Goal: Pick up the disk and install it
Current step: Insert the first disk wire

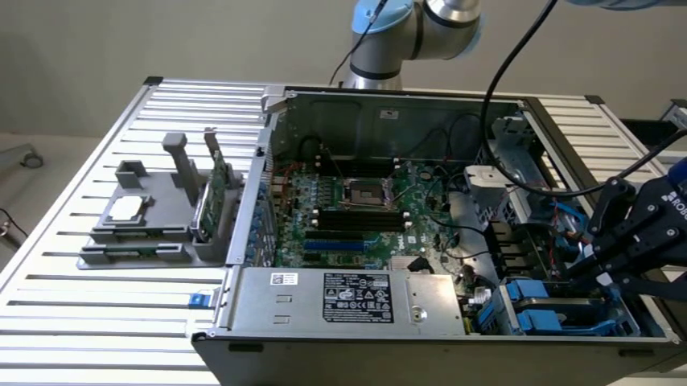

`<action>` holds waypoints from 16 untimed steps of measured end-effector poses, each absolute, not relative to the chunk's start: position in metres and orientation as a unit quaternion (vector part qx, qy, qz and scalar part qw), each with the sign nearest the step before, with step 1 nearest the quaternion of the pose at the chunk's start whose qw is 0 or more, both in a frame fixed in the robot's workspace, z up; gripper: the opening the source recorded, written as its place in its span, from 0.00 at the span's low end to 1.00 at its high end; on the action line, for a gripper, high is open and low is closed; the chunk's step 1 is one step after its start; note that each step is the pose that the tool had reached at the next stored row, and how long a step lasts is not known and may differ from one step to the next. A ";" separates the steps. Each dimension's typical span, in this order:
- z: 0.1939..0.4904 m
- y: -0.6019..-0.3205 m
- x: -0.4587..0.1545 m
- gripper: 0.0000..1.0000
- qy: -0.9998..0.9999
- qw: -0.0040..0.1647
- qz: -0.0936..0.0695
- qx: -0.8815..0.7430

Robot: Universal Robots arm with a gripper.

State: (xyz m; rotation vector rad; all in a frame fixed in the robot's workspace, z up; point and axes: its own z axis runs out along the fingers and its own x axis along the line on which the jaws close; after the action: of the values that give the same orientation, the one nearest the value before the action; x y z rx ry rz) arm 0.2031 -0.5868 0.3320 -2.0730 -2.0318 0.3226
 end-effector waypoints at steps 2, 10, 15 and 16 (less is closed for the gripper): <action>0.332 -0.587 0.203 0.16 -0.693 0.110 0.110 -0.704; 0.331 -0.586 0.203 0.16 -0.696 0.110 0.110 -0.701; 0.331 -0.584 0.203 0.16 -0.696 0.110 0.111 -0.701; 0.331 -0.584 0.203 0.16 -0.696 0.110 0.111 -0.701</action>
State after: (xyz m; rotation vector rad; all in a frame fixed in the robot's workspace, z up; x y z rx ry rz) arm 0.2031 -0.5843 0.3311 -2.0606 -2.0443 0.3251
